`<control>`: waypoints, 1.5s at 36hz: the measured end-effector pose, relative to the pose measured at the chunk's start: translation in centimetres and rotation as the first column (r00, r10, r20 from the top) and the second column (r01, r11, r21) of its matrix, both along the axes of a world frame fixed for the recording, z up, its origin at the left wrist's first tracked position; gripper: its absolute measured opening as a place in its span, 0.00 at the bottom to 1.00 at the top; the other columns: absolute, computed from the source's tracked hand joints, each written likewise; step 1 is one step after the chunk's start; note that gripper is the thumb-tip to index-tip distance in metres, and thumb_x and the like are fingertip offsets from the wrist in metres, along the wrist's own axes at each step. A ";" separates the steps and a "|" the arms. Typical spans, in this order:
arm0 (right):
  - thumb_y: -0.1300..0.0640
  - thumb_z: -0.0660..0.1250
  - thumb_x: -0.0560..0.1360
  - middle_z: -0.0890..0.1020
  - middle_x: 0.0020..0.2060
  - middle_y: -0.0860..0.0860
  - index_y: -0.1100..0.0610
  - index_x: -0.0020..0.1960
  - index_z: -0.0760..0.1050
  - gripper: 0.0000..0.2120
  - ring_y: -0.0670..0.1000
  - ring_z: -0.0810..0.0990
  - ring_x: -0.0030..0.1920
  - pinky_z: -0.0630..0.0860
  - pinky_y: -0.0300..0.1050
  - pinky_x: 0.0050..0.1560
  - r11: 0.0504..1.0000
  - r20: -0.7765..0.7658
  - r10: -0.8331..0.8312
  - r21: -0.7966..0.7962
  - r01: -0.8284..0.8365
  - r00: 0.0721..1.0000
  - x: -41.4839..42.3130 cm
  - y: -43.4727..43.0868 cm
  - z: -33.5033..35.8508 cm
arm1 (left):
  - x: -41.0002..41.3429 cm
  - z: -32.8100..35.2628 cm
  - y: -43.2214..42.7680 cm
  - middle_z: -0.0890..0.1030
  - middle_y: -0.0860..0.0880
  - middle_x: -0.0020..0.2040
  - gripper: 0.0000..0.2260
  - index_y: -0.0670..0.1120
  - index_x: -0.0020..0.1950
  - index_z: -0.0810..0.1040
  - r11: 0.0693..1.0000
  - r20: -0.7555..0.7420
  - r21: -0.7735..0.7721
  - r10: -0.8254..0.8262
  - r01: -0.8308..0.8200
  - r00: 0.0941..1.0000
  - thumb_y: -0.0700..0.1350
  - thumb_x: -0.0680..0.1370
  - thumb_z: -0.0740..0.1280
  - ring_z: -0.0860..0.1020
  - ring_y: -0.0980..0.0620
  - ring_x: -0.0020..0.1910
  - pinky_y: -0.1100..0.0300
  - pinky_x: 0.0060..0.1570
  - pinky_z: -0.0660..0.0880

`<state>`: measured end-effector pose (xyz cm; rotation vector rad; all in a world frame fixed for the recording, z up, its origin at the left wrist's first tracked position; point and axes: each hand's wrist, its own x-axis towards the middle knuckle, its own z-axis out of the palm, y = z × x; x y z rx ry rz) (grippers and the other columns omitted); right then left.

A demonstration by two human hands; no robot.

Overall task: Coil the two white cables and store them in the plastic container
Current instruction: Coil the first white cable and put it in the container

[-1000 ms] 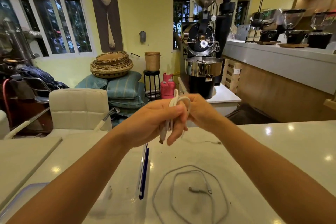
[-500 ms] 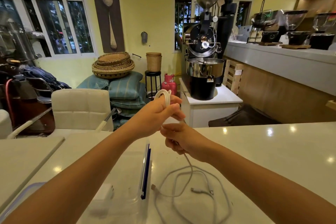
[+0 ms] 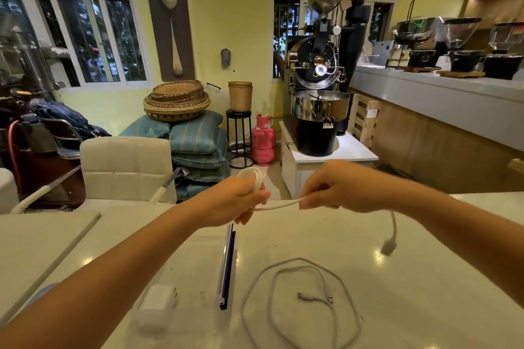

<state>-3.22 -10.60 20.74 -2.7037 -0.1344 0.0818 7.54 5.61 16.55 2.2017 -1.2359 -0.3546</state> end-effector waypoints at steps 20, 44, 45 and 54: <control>0.60 0.66 0.71 0.80 0.35 0.64 0.50 0.36 0.79 0.08 0.57 0.73 0.33 0.70 0.34 0.35 0.949 0.381 -0.012 0.296 -0.110 0.925 2.2 -3.3 3.5 | -1.8 0.5 0.1 0.76 0.57 0.25 0.11 0.48 0.40 0.77 0.745 -0.624 -0.493 -0.663 0.450 0.413 0.53 0.76 0.62 0.73 0.61 0.24 0.62 0.46 0.74; 0.61 0.59 0.77 0.77 0.31 0.50 0.61 0.60 0.74 0.13 0.41 0.73 0.25 0.73 0.33 0.33 0.764 -0.270 0.105 0.638 0.096 0.957 3.2 3.2 -8.8 | -0.4 0.8 -0.9 0.84 0.56 0.34 0.09 0.47 0.44 0.73 0.891 -0.245 -0.453 -0.110 -0.014 0.963 0.42 0.79 0.55 0.82 0.59 0.40 0.57 0.55 0.73; 0.62 0.59 0.77 0.77 0.32 0.50 0.62 0.60 0.74 0.13 0.42 0.73 0.25 0.73 0.34 0.34 0.773 -0.291 0.113 0.627 0.100 0.950 3.0 3.1 -8.7 | -0.2 0.8 -0.8 0.83 0.55 0.34 0.09 0.46 0.44 0.73 0.899 -0.227 -0.438 -0.092 -0.017 0.970 0.41 0.79 0.55 0.81 0.60 0.39 0.62 0.52 0.74; 0.63 0.56 0.78 0.81 0.33 0.50 0.56 0.69 0.63 0.20 0.43 0.75 0.25 0.76 0.34 0.31 0.762 -0.309 0.150 0.641 0.089 0.939 0.7 2.0 -5.3 | 0.8 0.2 0.6 0.82 0.57 0.32 0.14 0.48 0.39 0.77 0.955 -0.185 -0.296 -0.044 -0.013 0.982 0.42 0.79 0.55 0.79 0.65 0.36 0.75 0.44 0.72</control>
